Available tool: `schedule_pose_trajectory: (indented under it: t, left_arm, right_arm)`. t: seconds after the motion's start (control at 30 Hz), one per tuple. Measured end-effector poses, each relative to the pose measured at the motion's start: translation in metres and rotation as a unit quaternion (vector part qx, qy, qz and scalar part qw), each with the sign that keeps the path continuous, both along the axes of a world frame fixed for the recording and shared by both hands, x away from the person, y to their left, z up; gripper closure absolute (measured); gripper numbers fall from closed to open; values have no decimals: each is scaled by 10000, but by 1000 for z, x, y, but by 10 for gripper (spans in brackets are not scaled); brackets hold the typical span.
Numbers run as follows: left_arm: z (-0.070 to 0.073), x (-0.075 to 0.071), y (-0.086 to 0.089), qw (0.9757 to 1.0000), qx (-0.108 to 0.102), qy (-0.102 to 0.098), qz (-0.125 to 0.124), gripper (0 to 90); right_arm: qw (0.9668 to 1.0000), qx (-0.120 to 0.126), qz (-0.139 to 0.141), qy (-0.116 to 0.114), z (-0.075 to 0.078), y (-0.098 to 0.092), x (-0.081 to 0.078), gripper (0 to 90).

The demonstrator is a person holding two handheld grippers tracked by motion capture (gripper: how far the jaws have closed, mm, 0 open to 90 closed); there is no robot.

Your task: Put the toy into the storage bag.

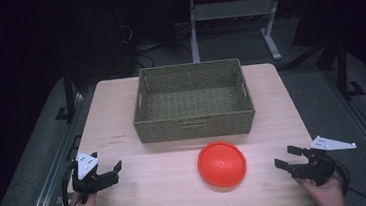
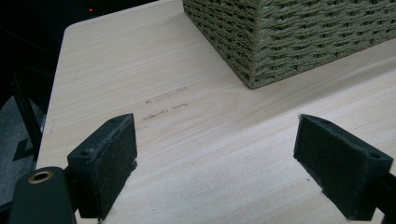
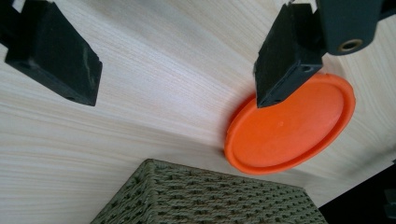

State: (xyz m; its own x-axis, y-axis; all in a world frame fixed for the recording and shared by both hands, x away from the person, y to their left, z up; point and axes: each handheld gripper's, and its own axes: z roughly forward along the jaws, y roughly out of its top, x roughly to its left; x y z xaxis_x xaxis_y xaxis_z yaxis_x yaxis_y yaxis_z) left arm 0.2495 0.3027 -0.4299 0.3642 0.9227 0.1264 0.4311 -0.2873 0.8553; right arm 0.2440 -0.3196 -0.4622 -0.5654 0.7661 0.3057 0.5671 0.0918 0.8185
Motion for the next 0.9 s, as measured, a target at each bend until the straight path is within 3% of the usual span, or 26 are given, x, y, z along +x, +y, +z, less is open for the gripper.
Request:
schedule_pose_trajectory:
  t: [0.43, 0.9]
  left_arm:
    - [-2, 2, -6, 9998, 64, 55, -176, 128]
    - [-1, 1, -9, 9997, 80, 42, -206, 128]
  right_arm:
    - [9997, -77, 234, -72, 5, 16, 2, 141]
    - [9973, -273, 677, 118, 21, 46, 10, 141]
